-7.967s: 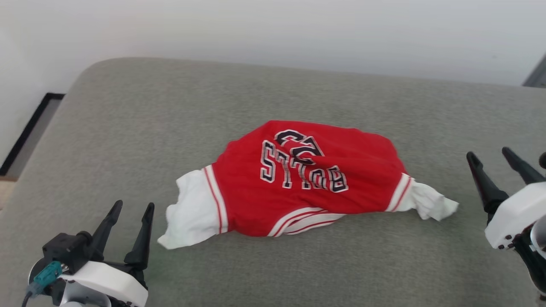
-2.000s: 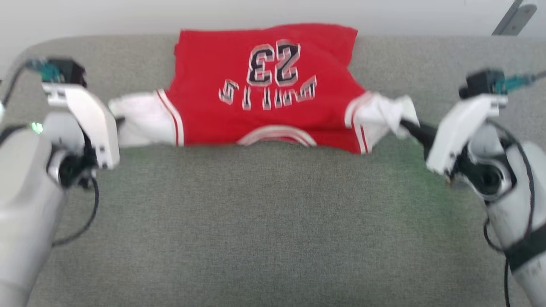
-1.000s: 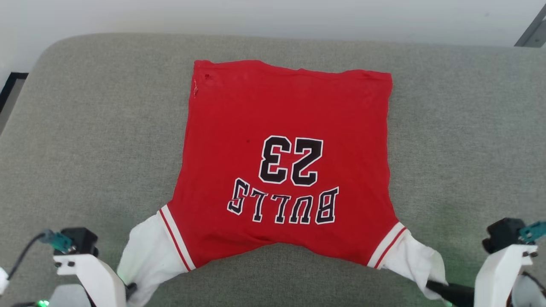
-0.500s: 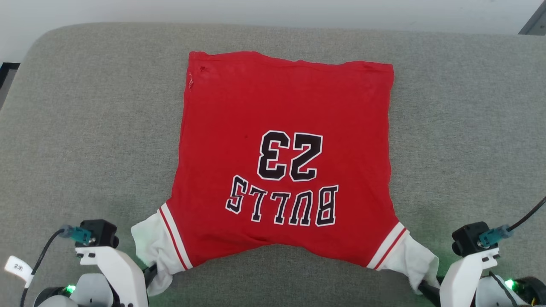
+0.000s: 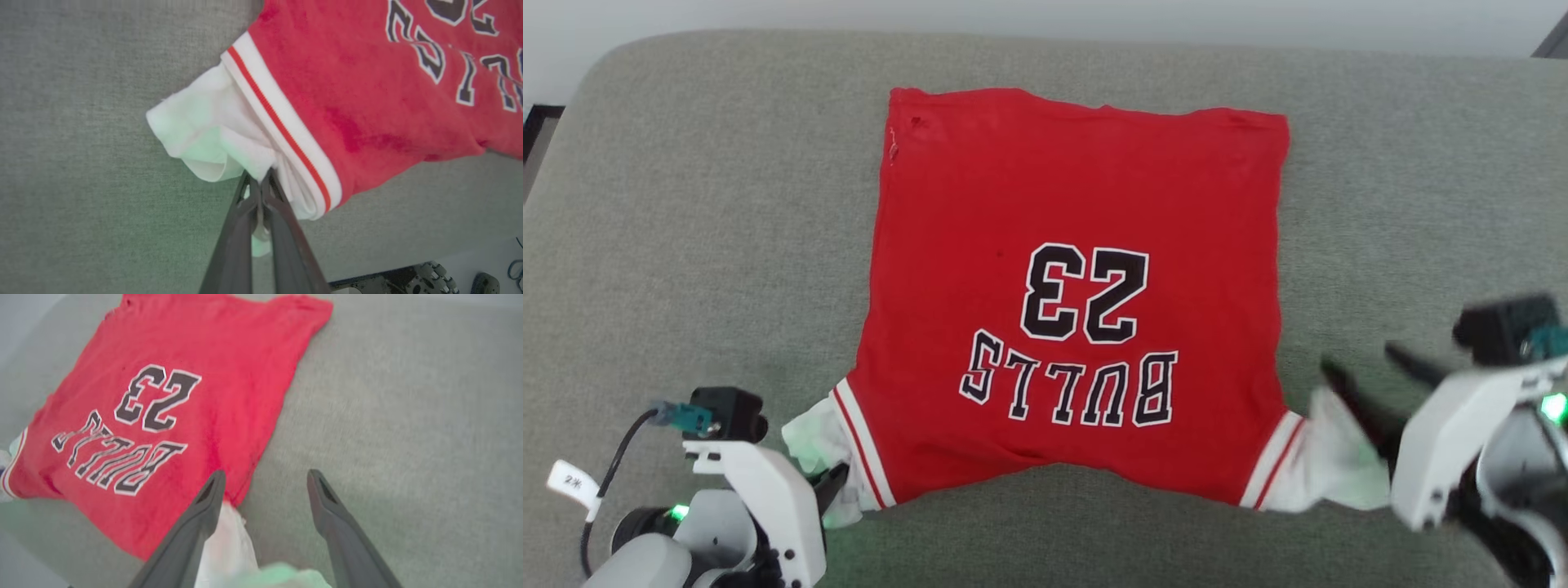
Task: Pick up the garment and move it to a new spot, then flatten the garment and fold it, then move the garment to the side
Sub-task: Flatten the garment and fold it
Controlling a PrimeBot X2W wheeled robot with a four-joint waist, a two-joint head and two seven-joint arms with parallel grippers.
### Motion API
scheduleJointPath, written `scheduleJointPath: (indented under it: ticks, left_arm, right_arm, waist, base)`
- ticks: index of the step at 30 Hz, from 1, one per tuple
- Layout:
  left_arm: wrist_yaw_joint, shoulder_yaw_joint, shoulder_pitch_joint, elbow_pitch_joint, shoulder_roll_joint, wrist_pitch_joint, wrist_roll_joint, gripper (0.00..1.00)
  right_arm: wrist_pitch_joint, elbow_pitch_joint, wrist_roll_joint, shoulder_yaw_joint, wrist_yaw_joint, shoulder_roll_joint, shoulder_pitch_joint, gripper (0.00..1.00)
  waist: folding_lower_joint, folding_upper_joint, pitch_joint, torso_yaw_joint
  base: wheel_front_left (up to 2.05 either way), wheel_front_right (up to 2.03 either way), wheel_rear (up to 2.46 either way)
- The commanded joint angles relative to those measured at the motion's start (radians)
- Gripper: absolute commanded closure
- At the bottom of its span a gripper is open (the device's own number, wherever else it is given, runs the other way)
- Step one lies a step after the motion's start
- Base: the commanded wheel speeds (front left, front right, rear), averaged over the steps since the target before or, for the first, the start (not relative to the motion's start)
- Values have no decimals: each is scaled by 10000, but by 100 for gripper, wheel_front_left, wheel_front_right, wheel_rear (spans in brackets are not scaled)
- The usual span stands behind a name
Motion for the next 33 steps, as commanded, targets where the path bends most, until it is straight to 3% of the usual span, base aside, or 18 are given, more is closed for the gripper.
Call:
scheduleJointPath:
  ticks: [1,6,14,23,33]
  left_arm:
    - [-101,-47,-220,25,-91,-30,173,100]
    - [-311,-217,-738,202,-292,75,285,100]
    - [-695,-471,-1491,526,-698,87,491,100]
    - [-1094,-802,-2064,1046,-1246,33,607,100]
    - [-1464,-979,-2398,1601,-1633,-59,576,100]
  right_arm:
    - [-247,96,-224,-68,-4,95,-537,0]
    - [-1097,1536,-682,-313,-4,313,-2461,0]
    - [-1905,5308,-1148,-459,-4,-249,-5728,0]
    - [-1091,9301,-1899,-779,-5,-599,-8259,0]
    - [-64,12227,-2709,-1529,-4,-537,-9273,0]
  waist:
    - [0,-1,111,101]
    - [0,-1,379,388]
    - [0,-1,865,1072]
    - [0,-1,1354,1951]
    - [0,-1,1600,2548]
  base:
    - [0,0,0]
    - [0,0,0]
    - [0,0,0]
    - [0,0,0]
    - [0,0,0]
